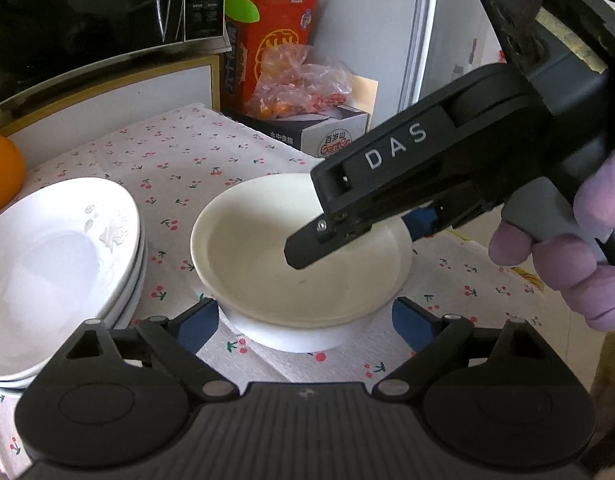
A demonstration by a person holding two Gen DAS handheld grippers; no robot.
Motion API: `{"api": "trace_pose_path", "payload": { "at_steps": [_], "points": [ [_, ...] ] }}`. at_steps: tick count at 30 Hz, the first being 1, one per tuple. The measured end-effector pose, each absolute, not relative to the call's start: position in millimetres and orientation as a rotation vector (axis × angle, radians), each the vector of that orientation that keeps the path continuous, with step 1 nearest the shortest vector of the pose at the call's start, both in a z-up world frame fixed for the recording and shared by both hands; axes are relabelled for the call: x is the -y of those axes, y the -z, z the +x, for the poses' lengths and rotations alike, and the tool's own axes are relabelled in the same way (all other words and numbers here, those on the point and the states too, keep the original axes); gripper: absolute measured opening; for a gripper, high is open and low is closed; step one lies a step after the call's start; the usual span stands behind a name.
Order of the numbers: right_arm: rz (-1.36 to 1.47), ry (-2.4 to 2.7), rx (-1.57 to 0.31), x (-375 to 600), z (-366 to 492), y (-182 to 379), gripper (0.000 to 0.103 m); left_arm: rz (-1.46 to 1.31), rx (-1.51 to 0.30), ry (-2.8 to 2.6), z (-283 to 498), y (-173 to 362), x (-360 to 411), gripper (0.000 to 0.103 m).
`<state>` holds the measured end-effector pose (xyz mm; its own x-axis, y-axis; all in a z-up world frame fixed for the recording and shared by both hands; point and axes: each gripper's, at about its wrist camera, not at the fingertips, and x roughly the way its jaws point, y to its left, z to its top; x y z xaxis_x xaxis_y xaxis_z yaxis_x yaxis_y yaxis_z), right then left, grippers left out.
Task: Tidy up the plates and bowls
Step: 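Grasp the nested bowls' rim with the right gripper while the left gripper grasps it, then carry the nested bowls over the white plate stack with both grippers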
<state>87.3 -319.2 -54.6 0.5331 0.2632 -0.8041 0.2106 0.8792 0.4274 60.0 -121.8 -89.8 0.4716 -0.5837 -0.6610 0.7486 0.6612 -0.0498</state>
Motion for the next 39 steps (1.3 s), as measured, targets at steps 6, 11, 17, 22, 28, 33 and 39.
{"api": "trace_pose_path", "payload": {
  "at_steps": [6, 11, 17, 22, 28, 33, 39],
  "points": [
    [0.515, -0.026, -1.044, 314.6, 88.7, 59.2, 0.057, 0.265, -0.701, 0.827, 57.6, 90.6, 120.1, 0.09],
    [0.493, -0.025, -1.046, 309.9, 89.0, 59.3, 0.051, 0.273, -0.715, 0.83, 59.3, 92.5, 121.5, 0.089],
    [0.485, -0.001, -1.048, 310.6, 89.0, 58.8, 0.038, 0.269, -0.722, 0.833, 61.5, 91.5, 121.8, 0.088],
    [0.485, 0.003, -1.033, 312.9, 88.0, 56.8, 0.033, 0.251, -0.735, 0.83, 63.1, 91.0, 120.4, 0.087],
    [0.478, -0.002, -1.007, 313.7, 86.9, 49.7, 0.031, 0.245, -0.721, 0.829, 64.2, 87.1, 119.3, 0.087],
    [0.471, -0.012, -0.983, 313.6, 85.4, 39.7, 0.031, 0.226, -0.706, 0.837, 64.6, 78.4, 116.3, 0.087],
    [0.491, -0.022, -0.969, 314.3, 84.4, 30.3, 0.031, 0.228, -0.692, 0.837, 64.3, 70.1, 115.1, 0.087]
  ]
}}
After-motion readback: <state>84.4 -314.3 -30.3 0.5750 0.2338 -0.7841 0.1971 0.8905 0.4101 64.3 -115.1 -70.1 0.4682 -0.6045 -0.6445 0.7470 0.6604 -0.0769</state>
